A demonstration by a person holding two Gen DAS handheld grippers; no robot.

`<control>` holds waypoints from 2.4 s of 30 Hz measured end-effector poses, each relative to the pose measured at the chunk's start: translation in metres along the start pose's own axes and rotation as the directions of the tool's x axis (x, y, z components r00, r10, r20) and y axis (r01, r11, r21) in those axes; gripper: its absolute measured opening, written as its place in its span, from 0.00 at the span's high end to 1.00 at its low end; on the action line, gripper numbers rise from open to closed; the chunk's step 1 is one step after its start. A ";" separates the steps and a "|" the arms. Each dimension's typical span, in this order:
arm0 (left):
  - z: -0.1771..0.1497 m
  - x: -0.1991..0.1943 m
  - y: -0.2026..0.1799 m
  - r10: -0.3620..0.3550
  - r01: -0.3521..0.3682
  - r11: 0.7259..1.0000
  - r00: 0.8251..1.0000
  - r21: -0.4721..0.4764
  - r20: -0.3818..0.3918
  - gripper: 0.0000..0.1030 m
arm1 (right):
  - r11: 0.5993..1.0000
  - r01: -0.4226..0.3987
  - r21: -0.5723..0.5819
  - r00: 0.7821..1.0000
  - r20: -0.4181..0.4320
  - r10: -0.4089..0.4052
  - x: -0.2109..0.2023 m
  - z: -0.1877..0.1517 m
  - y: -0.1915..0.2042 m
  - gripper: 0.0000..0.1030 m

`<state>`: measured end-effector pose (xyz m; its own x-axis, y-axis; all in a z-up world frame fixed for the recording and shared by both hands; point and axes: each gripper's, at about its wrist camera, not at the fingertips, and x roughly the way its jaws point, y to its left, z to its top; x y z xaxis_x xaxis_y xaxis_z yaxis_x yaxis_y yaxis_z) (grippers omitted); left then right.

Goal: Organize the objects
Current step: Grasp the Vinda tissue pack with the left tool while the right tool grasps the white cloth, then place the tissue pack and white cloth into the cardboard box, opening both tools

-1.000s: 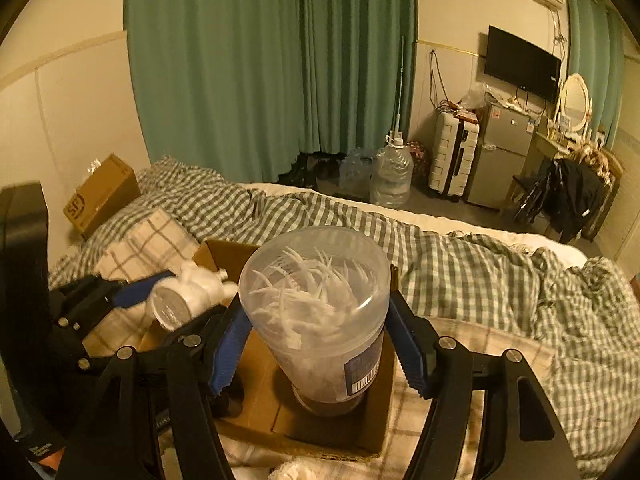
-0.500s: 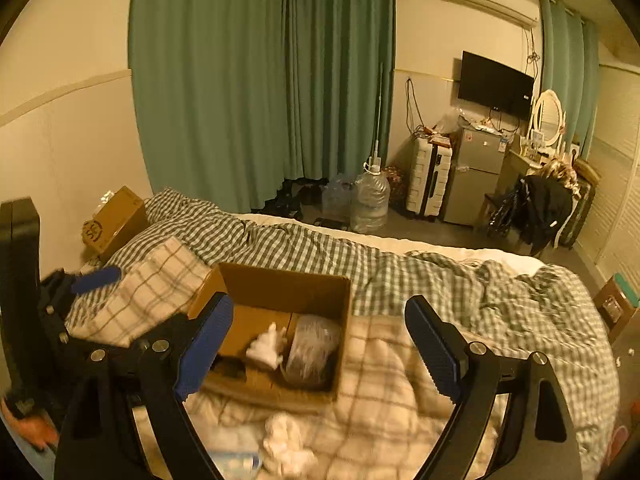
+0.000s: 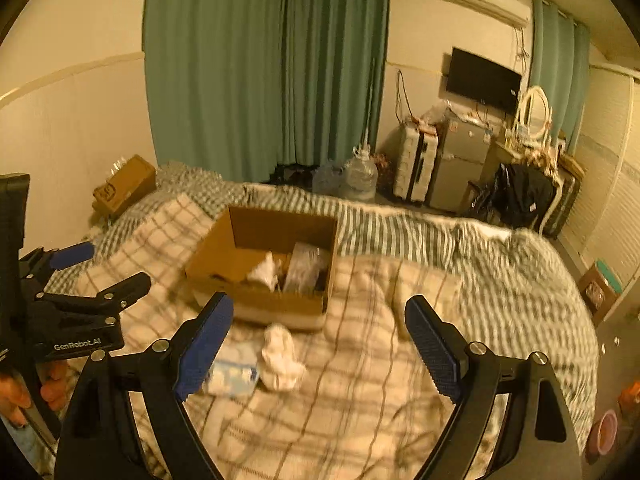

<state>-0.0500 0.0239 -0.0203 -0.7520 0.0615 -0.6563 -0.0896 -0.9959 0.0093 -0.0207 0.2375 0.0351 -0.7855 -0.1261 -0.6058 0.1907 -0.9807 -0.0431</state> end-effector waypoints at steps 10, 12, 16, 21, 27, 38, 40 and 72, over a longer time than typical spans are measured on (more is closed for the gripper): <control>-0.079 0.068 -0.019 -0.015 0.014 1.000 0.976 -0.003 -0.218 0.00 | 1.000 -0.002 0.005 0.983 -0.183 0.003 0.083 -0.077 0.000 0.15; -0.088 0.077 -0.029 -0.043 0.044 0.999 0.966 -0.002 -0.254 0.00 | 0.999 -0.007 0.032 0.978 -0.210 0.014 0.094 -0.084 -0.007 0.15; -0.099 0.089 -0.049 -0.102 0.111 0.994 0.946 0.013 -0.307 0.06 | 0.998 0.005 0.067 0.972 -0.235 0.011 0.105 -0.094 -0.017 0.15; -0.095 0.102 -0.064 -0.137 0.151 0.988 0.936 0.018 -0.323 0.35 | 0.995 0.010 0.095 0.970 -0.244 0.013 0.110 -0.098 -0.021 0.15; -0.094 0.091 -0.062 -0.173 0.194 0.981 0.931 0.033 -0.320 0.80 | 0.995 0.026 0.100 0.971 -0.240 -0.002 0.109 -0.098 -0.022 0.15; -0.055 0.030 -0.021 -0.190 0.190 0.982 0.966 -0.015 -0.174 0.81 | 0.995 0.027 0.101 0.976 -0.216 -0.004 0.101 -0.094 -0.016 0.15; -0.043 0.026 -0.011 -0.133 0.136 0.991 0.982 0.007 -0.135 0.81 | 0.995 0.012 0.096 0.978 -0.211 0.008 0.103 -0.091 -0.013 0.15; -0.011 0.029 0.013 -0.055 0.059 0.998 0.993 0.035 -0.108 0.81 | 0.994 -0.102 -0.042 0.974 -0.206 0.091 0.096 -0.039 0.019 0.84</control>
<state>-0.0659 0.0115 -0.0480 -0.6710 0.1091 -0.7334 -0.1568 -0.9876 -0.0035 -0.0692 0.2127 -0.0552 -0.6265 -0.1812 -0.7581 0.2940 -0.9557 -0.0145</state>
